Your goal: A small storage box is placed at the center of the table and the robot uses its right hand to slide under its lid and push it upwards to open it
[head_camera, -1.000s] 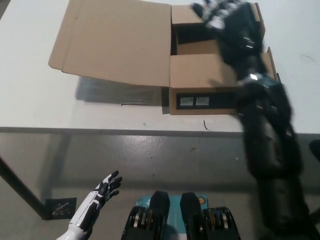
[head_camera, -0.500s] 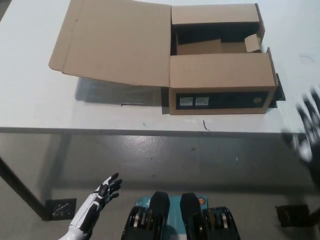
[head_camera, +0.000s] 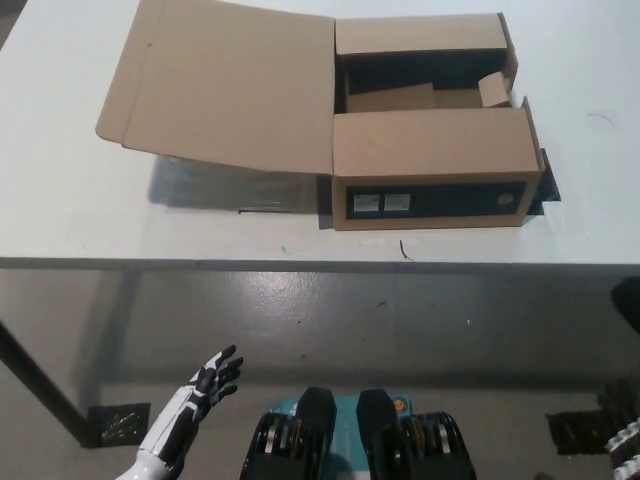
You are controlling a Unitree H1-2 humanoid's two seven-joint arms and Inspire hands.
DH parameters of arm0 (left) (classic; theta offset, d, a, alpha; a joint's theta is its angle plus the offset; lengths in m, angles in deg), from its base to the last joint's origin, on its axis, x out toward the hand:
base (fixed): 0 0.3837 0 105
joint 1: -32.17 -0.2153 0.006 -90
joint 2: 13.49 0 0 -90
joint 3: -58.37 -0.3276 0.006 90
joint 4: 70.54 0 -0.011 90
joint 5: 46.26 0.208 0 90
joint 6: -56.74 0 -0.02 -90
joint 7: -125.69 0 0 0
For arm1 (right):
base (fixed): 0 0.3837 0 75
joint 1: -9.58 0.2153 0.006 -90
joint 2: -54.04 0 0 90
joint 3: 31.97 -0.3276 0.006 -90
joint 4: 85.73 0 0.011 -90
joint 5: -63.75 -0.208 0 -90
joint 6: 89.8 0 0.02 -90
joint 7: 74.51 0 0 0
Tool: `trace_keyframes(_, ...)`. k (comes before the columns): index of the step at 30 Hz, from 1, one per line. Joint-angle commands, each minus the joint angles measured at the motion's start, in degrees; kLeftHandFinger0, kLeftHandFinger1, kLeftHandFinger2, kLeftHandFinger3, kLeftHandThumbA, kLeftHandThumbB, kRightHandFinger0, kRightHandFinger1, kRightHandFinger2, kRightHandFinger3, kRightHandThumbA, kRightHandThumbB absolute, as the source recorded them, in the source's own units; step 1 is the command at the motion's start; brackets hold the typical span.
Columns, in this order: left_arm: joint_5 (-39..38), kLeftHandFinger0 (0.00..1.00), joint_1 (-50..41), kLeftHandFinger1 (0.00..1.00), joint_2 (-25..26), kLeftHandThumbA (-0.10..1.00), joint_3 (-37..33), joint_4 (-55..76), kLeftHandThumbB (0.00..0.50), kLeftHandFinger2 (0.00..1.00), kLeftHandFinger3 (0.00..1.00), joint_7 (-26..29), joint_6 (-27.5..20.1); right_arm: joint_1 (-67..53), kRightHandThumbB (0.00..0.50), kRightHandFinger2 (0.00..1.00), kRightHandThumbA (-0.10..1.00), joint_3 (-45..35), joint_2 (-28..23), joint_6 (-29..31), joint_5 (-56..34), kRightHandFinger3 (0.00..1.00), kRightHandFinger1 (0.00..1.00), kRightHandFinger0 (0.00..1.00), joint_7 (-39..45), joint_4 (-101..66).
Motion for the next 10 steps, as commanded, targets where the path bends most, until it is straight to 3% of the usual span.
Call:
trace_keyframes(1,-0.88,1.0,-1.88,1.0,0.47,1.0,0.02,3.05,0.5,1.0,1.0,-0.33,-5.39,1.54,0.355,1.0,1.0,2.54,-1.72,14.1,11.46,1.0,1.0,1.0,-0.01,7.9)
trace_keyframes(3,1.13,1.0,-2.52,1.0,0.28,1.0,0.21,2.64,0.5,1.0,1.0,1.44,-6.3,3.5,0.4,1.0,1.0,2.22,-1.74,14.1,9.84,1.0,1.0,1.0,0.11,11.12)
trace_keyframes(7,1.86,1.0,-2.18,1.0,0.26,1.0,0.7,0.39,0.5,1.0,1.0,2.4,-9.92,5.66,0.383,1.0,1.0,2.48,-2.04,14.1,8.16,1.0,1.0,1.0,0.78,14.36)
trace_keyframes(10,1.87,1.0,-2.54,1.0,0.09,1.0,0.92,1.19,0.5,1.0,1.0,2.72,-9.02,6.28,0.391,1.0,1.0,2.48,-2.1,14.1,8.0,1.0,1.0,1.0,0.69,15.65)
